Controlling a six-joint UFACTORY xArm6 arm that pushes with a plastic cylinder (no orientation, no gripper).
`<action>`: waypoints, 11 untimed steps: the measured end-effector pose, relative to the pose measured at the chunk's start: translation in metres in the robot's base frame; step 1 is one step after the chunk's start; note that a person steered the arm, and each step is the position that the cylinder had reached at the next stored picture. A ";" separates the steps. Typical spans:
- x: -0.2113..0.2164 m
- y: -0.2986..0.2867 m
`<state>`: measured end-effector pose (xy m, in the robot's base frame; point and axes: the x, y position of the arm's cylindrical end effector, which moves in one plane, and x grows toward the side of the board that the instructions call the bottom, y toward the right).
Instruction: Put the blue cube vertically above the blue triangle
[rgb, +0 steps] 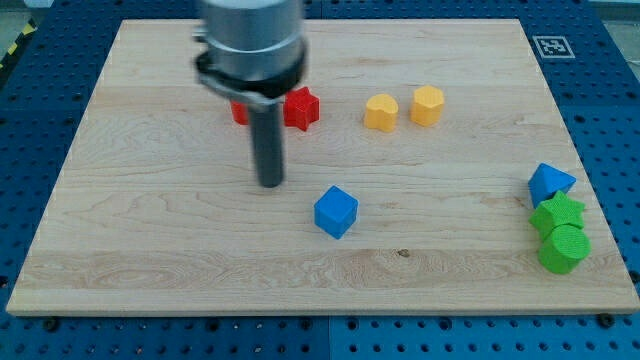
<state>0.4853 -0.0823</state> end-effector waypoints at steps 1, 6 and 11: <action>0.066 0.005; 0.025 0.131; -0.016 0.107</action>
<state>0.4692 0.0249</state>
